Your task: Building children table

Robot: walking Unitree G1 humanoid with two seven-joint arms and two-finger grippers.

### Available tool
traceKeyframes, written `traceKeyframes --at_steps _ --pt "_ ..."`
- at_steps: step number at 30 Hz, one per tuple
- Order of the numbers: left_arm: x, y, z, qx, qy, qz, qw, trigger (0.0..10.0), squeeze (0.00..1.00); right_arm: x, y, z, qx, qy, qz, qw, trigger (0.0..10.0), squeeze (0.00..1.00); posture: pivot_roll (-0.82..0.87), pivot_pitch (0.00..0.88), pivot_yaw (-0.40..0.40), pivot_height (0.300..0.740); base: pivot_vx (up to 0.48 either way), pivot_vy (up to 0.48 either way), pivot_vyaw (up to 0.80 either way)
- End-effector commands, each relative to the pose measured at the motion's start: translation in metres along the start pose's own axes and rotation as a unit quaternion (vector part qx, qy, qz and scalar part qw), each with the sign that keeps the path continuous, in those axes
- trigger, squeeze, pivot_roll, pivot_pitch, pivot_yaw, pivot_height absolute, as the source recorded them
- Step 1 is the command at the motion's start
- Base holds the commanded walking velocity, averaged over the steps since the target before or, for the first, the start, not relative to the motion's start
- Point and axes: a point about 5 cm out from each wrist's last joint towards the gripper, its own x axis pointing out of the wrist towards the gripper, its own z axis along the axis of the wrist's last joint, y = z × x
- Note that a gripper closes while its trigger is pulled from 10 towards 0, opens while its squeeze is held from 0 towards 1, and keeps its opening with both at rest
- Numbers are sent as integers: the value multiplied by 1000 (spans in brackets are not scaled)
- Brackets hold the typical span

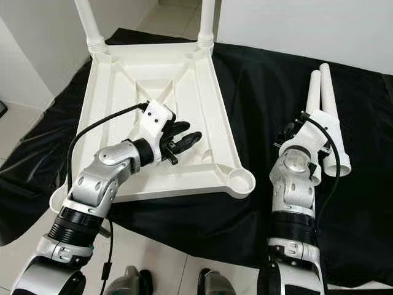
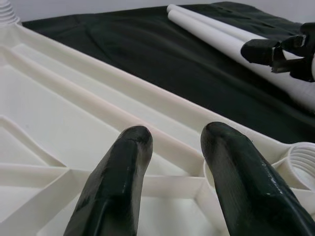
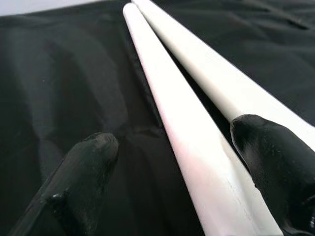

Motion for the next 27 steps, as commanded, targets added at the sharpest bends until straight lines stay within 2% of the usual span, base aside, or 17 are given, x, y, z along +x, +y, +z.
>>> traceKeyframes --at_steps 1,6,17,25,27 --pt "-1 -3 1 3 4 -10 1000 10000 0 0 0 -4 5 27 -5 1000 10000 0 6 140 -13 740 0 0 0" --pt "-2 -3 2 7 5 -4 1000 10000 0 0 2 0 5 62 -2 998 10000 0 6 134 -14 740 0 0 0" --pt "-3 -3 3 11 4 3 1000 10000 0 -1 3 2 -10 70 -1 998 10000 0 9 126 -16 740 0 0 0" --pt "-3 -3 3 4 6 3 1000 10000 0 -1 -6 15 16 42 -45 998 10000 0 8 133 -12 740 0 0 0" --pt "-3 -3 2 4 7 3 1000 10000 0 2 -16 15 13 39 -77 996 10000 0 7 136 -12 740 0 0 0"
